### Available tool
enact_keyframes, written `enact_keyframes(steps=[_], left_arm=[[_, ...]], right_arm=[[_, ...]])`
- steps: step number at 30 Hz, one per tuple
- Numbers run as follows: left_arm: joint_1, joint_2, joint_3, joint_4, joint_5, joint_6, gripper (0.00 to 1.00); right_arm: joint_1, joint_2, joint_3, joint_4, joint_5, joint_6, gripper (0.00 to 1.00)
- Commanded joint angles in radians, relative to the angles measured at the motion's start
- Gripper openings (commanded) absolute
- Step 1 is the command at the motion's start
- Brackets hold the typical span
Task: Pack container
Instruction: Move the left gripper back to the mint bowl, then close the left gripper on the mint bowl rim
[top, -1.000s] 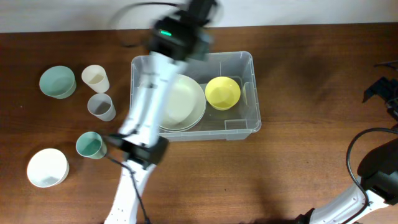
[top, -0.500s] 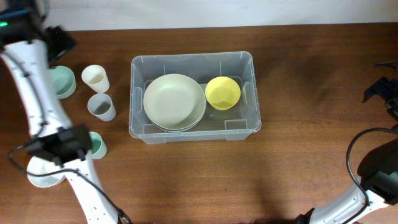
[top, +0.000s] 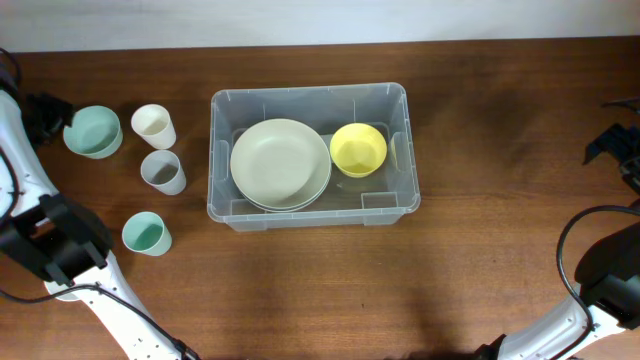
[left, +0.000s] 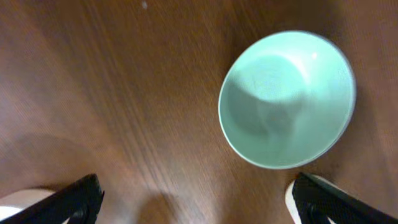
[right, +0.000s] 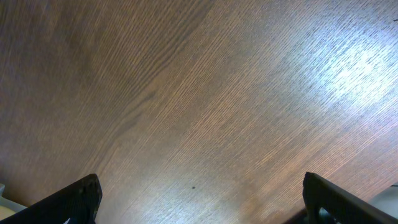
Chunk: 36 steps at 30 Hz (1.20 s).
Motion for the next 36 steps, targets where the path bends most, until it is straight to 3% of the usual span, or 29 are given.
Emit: enact_keyframes(steps=[1,16,36], left_arm=[[-0.002,-0.024,-0.089,0.058,0.01,-0.013,0.99],[-0.004,-0.024,-0.301,0.275,0.021,-0.013,0.99],[-0.004,-0.023,-0.36,0.309,0.037,-0.014,0.97]], right_arm=[[0.0,-0.024,-0.002,0.001,0.009,0.008,0.99],[0.0,-0.024,-0.002,0.002,0.009,0.008,0.99],[0.0,-0.024,-0.002,0.002,0.009,0.008,0.99]])
